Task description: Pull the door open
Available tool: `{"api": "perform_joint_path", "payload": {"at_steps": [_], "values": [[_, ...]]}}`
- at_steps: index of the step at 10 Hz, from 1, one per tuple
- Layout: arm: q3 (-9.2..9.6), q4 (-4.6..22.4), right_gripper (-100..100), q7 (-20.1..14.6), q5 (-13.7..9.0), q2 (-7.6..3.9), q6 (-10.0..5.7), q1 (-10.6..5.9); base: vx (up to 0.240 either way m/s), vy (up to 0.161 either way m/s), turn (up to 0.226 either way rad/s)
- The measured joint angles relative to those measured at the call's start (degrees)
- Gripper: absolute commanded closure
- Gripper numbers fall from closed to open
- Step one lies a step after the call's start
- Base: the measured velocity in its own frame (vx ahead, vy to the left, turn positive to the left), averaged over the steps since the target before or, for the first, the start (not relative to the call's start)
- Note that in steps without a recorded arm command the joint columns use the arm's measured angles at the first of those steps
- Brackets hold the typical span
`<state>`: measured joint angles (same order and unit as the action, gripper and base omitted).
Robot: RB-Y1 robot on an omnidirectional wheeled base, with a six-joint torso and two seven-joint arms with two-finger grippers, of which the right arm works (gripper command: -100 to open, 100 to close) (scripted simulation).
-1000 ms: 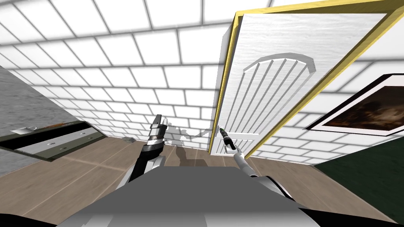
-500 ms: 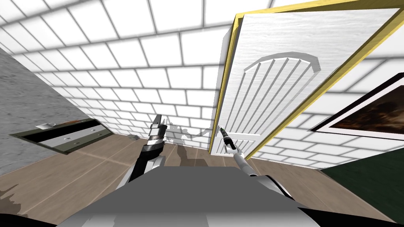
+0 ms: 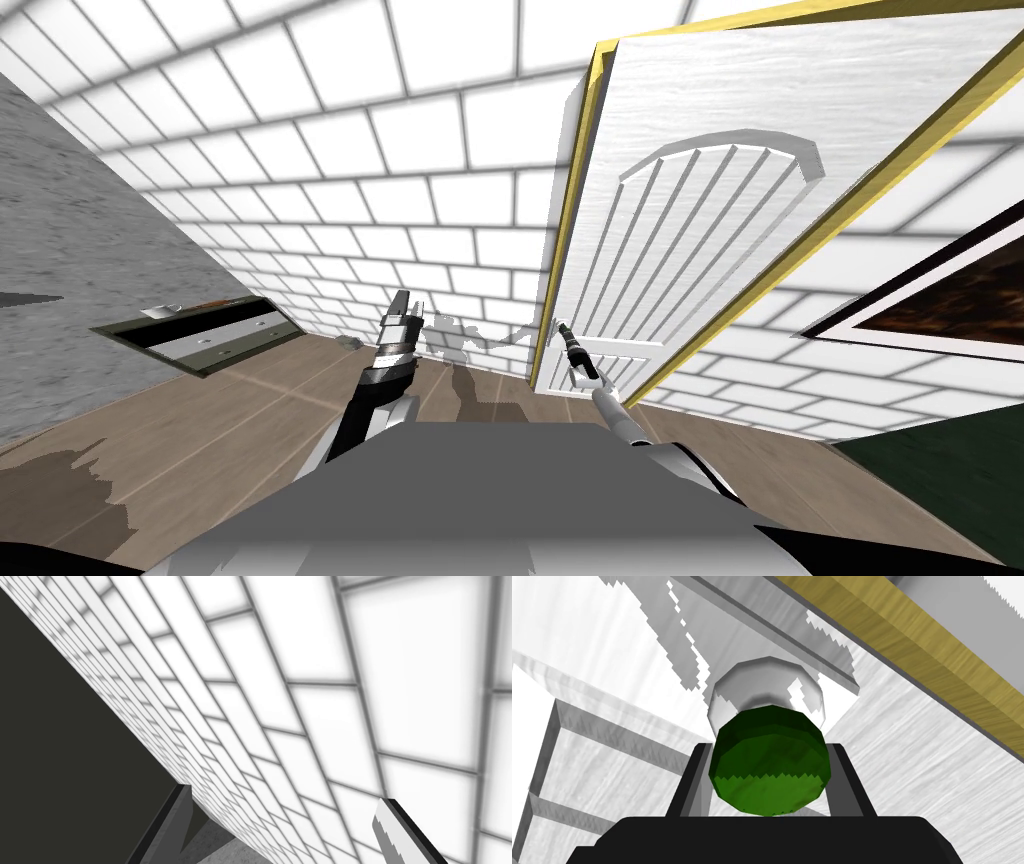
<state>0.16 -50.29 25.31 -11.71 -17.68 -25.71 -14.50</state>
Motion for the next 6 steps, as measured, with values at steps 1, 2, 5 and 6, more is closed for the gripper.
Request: {"api": "perform_joint_path", "payload": {"at_steps": [1, 2, 5, 6], "values": [[-0.05, 0.21, 100, -1.42, -0.48, -0.05, -0.08, -0.14, -0.033, -0.024, 0.041], [-0.02, 0.54, 100, -2.51, -0.74, -0.08, -0.23, -0.32, -0.034, -0.022, 0.066], [-0.21, 0.65, 100, -6.81, -2.3, -0.14, -0.21, -0.45, -0.044, -0.032, 0.071], [-0.2, 1.15, 100, -8.3, -2.82, -0.17, -0.37, -0.75, -0.035, -0.016, 0.038]]}}
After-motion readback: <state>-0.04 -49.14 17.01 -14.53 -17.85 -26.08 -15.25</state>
